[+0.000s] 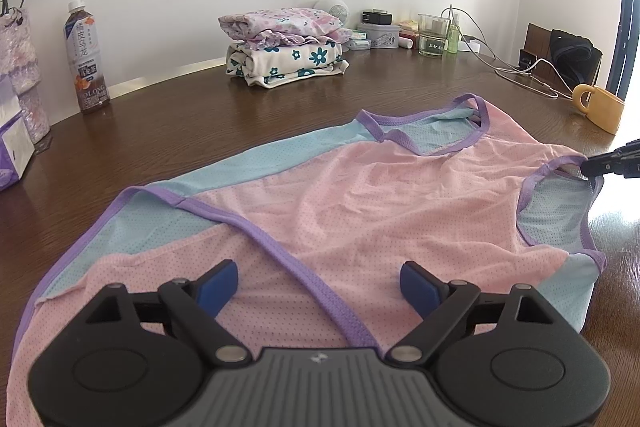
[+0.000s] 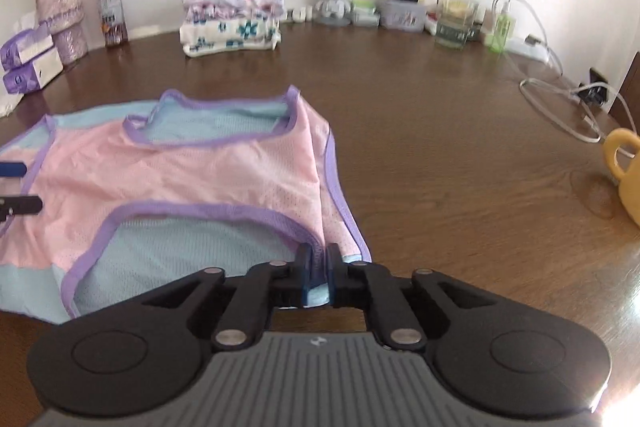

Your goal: Fold clothes

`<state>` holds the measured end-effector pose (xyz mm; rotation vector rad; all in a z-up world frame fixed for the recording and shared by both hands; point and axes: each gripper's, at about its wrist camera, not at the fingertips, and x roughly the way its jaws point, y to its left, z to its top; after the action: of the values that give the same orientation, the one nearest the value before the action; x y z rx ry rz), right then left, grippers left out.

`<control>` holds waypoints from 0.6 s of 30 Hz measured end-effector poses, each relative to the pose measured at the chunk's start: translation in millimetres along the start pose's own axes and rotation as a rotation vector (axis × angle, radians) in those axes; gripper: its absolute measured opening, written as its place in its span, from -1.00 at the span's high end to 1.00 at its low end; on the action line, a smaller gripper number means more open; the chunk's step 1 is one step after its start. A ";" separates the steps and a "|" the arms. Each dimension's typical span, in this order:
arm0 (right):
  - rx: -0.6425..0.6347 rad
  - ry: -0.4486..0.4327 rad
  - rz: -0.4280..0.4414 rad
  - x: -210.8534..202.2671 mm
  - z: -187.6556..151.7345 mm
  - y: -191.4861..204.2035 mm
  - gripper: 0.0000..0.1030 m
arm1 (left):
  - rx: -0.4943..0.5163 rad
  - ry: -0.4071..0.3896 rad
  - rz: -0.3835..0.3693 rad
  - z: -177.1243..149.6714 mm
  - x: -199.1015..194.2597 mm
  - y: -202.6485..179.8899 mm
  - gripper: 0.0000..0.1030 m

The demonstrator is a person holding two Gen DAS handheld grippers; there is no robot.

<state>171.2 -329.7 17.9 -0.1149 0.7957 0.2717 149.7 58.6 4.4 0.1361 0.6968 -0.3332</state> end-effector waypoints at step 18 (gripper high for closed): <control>0.129 -0.051 0.038 85.9 77.5 1.3 0.65 | 0.003 0.000 -0.002 -0.8 -0.7 -1.3 -0.75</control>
<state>281.6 -295.7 10.0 0.0286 0.7629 0.2577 148.3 57.8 4.2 0.1381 0.6967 -0.3366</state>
